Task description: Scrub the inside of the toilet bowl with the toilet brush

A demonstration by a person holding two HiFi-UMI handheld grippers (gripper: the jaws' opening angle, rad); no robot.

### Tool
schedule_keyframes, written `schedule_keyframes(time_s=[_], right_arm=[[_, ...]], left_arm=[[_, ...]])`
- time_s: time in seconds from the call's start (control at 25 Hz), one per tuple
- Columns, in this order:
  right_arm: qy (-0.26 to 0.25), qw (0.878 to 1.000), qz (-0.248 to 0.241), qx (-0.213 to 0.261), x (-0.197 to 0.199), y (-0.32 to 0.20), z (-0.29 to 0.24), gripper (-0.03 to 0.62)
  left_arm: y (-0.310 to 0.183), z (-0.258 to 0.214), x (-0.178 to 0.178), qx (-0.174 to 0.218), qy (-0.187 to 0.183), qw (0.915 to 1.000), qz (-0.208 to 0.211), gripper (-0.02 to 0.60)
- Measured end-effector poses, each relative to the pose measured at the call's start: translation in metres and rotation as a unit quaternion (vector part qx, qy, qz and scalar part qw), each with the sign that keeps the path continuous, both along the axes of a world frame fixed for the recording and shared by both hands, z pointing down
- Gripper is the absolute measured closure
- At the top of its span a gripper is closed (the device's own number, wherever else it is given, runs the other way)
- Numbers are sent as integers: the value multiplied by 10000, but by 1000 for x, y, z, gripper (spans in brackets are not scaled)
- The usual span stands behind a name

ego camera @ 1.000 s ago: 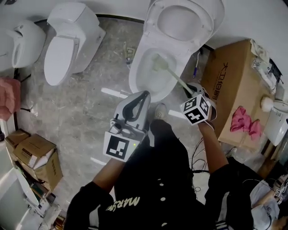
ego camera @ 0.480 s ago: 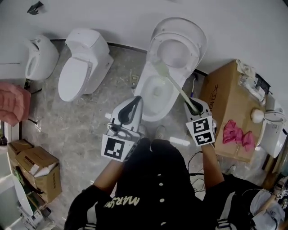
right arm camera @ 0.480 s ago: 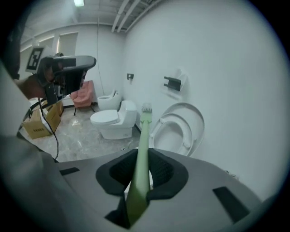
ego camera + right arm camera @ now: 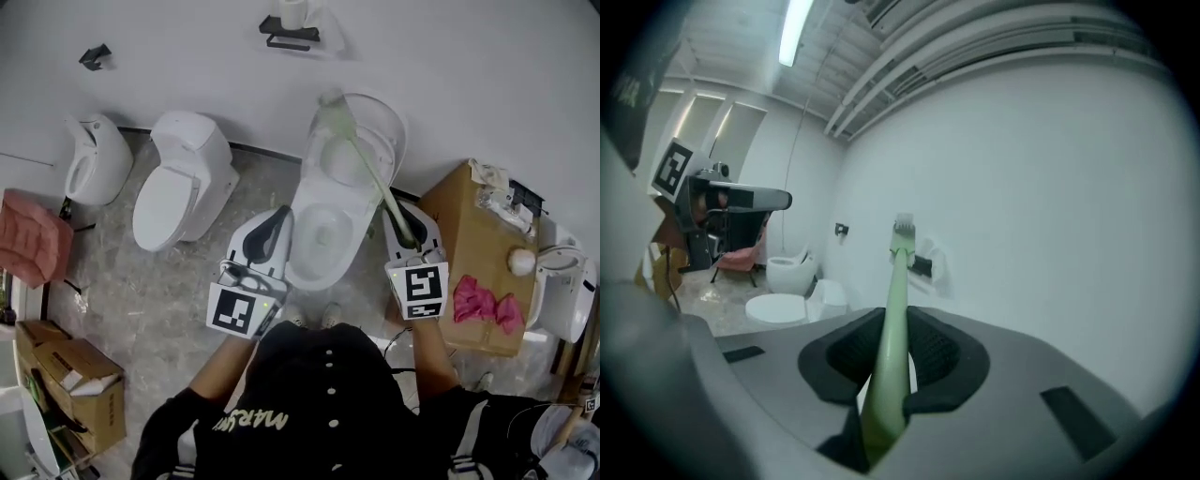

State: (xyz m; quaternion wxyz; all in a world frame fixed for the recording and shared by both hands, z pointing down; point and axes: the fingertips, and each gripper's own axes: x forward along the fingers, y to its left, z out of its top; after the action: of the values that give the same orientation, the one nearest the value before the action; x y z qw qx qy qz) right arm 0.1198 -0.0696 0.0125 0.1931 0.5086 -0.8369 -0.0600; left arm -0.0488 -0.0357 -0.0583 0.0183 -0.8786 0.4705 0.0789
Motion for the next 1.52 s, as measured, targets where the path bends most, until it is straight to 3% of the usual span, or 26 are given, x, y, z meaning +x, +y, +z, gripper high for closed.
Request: schedule_keyframes(time_s=[0.16, 0.32, 0.64, 1.52], right_arm=[[-191, 9974, 6, 694, -11, 11, -44, 508], [-786, 9899, -47, 1180, -21, 23, -72, 508], [-1678, 9772, -153, 1293, -32, 43, -86, 508], [-1589, 9790, -196, 1264, -42, 52, -82, 508]], left_arm=[[10, -25, 1, 285, -37, 9996, 71, 555], [17, -35, 1, 382, -60, 9992, 75, 555], [32, -40, 3, 448, 31, 9990, 86, 555], [43, -42, 2, 516, -90, 9986, -35, 555]])
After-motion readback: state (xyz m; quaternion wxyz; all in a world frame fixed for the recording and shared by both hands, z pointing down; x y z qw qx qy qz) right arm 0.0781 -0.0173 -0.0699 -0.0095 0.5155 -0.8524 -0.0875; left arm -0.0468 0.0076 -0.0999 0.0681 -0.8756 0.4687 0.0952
